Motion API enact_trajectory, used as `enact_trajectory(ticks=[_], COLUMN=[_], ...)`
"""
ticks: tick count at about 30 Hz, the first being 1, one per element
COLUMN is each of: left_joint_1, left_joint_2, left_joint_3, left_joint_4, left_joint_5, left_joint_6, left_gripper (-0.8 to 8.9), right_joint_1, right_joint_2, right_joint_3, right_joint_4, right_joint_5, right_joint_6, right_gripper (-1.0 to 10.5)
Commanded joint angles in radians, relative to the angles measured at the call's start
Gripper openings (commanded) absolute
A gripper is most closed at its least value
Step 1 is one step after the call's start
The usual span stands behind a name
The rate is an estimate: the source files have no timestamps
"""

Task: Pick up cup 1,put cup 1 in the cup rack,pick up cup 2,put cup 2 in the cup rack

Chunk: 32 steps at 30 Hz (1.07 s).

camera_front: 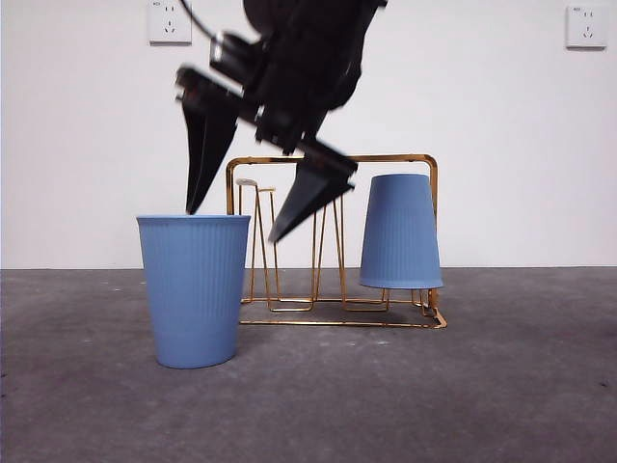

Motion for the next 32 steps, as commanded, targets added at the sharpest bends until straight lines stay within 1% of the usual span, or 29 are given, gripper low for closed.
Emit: enact_trajectory(ticks=[1,2,6,11,17,21,27,32], left_joint_1=[-0.003,-0.003,-0.003,-0.003,-0.005,-0.014,-0.018,-0.018], left_joint_2=[-0.003,-0.003,-0.003,0.005,0.033,0.047,0.071,0.088], left_joint_3=[-0.006,-0.006,-0.006,-0.006,-0.006,-0.006,-0.006,-0.006], left_joint_4=[0.005,0.005,0.005,0.015,0.064,0.185,0.431,0.618], left_joint_5=[-0.002,-0.002,-0.002,-0.003,0.002,0.048,0.217,0.370], left_joint_6=[0.000,0.000,-0.004,-0.024,-0.018,0.052,0.123,0.136], left_gripper=[5.02,5.02,5.02,5.02,5.02,5.02,5.02,5.02], right_joint_1=[0.005,0.008,0.011,0.011,0.017,0.017,0.017,0.017], right_joint_2=[0.042,0.051,0.081,0.105,0.066,-0.050,-0.340,-0.612], right_joint_3=[-0.003,-0.003,-0.003,-0.003,-0.003,-0.003,-0.003,-0.003], right_joint_4=[0.010,0.013,0.021,0.036,0.031,0.032,0.071,0.142], right_joint_5=[0.014,0.018,0.028,0.027,0.019,0.019,0.021,0.035], right_joint_6=[0.025,0.027,0.029,0.023,0.016,-0.003,-0.008,-0.028], right_gripper=[4.3,4.0,2.0,-0.2,-0.2,-0.2,-0.2,-0.2])
